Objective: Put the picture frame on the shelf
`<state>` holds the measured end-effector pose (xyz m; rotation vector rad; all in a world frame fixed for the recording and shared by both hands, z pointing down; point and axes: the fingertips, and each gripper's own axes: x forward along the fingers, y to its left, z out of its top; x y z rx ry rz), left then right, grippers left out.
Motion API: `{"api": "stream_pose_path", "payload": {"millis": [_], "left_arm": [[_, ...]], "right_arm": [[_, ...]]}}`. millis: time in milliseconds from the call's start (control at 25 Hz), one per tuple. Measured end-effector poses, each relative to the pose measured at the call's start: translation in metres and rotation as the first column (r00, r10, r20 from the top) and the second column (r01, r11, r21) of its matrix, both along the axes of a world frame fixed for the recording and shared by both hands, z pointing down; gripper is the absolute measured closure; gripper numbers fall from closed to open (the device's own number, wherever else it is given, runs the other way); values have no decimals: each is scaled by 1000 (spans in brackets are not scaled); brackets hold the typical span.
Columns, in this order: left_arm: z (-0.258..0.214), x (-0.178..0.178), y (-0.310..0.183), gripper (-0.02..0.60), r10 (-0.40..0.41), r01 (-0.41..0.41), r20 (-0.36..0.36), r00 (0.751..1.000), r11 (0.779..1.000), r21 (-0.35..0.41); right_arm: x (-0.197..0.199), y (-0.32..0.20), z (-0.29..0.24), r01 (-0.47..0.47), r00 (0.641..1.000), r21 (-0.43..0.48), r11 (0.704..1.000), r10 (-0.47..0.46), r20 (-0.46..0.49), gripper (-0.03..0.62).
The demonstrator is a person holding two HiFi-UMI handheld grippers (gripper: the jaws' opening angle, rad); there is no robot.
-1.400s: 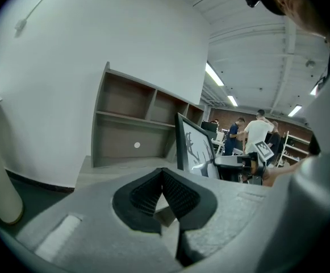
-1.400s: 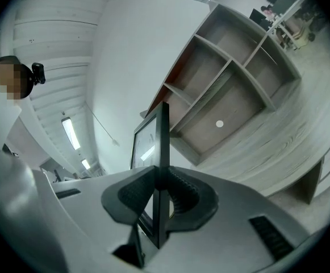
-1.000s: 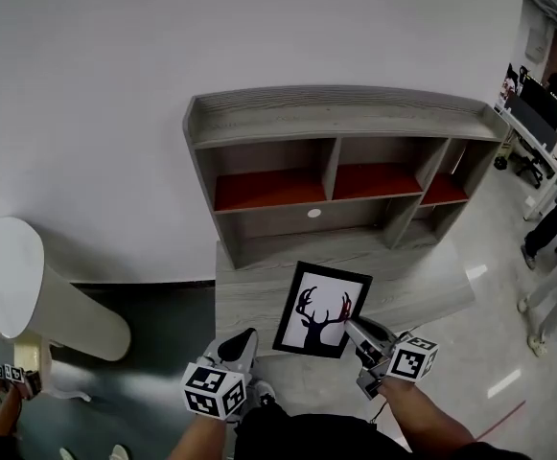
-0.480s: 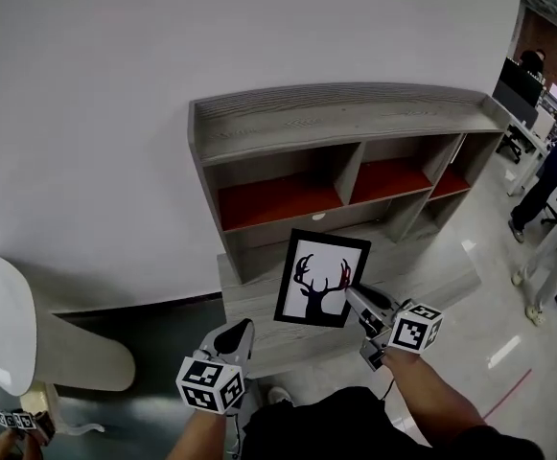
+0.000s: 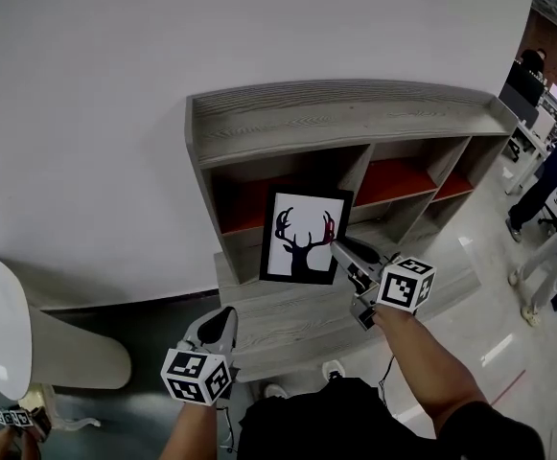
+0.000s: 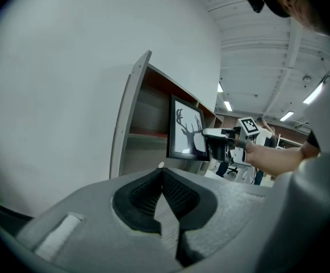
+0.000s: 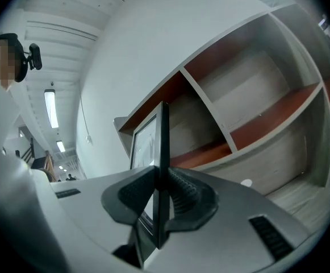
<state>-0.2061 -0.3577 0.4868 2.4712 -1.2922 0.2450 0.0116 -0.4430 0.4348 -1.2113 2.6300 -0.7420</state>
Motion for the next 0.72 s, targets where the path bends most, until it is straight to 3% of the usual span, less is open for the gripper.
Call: {"api": "stream_pose_path", "payload": {"millis": [200,440,720], "left_arm": [[-14,0,-16,572,-67,67,-1,998,997,25],[-25,12,-48,572,-86,86,2,996,996,32],[-12,23,-27,572,-111,111,20,994,994,11]], "right_arm": [[-6,-31,-17,58,998,9,998,-58,-12,511],[-27,-89,-39,112,992,33,993,-109,-68,511],[-30,-96,-44,139,987,56,989,-134,-92,511]]}}
